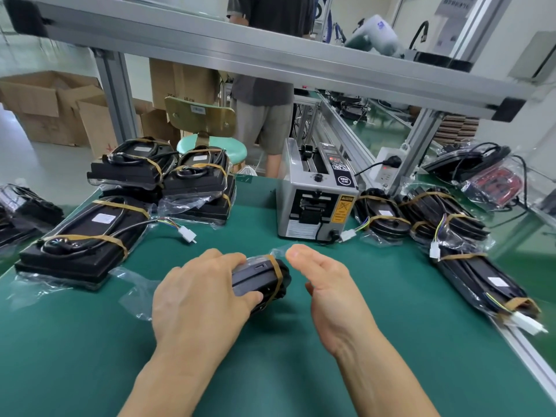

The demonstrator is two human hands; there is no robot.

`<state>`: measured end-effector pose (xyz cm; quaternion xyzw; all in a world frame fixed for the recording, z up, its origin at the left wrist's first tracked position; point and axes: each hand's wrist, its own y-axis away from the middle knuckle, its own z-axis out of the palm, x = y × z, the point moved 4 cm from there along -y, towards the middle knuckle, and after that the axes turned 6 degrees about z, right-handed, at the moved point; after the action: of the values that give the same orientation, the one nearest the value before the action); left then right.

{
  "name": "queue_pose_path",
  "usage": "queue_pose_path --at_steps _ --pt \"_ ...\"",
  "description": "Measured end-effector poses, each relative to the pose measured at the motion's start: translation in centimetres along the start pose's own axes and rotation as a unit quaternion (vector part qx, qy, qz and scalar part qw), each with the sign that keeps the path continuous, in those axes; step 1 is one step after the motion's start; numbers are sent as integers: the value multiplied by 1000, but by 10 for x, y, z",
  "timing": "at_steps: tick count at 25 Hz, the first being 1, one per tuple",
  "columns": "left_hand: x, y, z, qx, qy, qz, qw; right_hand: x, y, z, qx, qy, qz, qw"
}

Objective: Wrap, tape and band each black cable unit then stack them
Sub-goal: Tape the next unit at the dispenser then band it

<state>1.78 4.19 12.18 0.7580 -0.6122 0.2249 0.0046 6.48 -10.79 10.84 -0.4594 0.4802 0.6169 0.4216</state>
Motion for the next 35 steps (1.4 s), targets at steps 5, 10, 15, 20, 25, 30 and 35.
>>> queue_pose_path --at_steps 5,10,15,20,25,30,35 --pt "0 0 0 1 3 -4 1000 0 -15 -10 32 -12 45 998" --pt "1 -1 -3 0 5 -9 1000 -4 -71 -48 229 5 58 972" --pt "1 -4 -2 -6 13 -11 1000 -11 -125 -53 289 11 38 957" --pt "1 -7 -3 -17 4 -8 1000 -10 -152 -57 357 -3 51 933" --pt "2 -7 -4 -22 -8 -10 1000 -20 -135 -41 325 -79 85 938" --pt "4 -5 -4 -5 -18 -9 1000 -24 -39 -4 11 49 4 999" --pt "9 1 -2 10 -44 -17 999 5 -16 4 -11 57 0 998"
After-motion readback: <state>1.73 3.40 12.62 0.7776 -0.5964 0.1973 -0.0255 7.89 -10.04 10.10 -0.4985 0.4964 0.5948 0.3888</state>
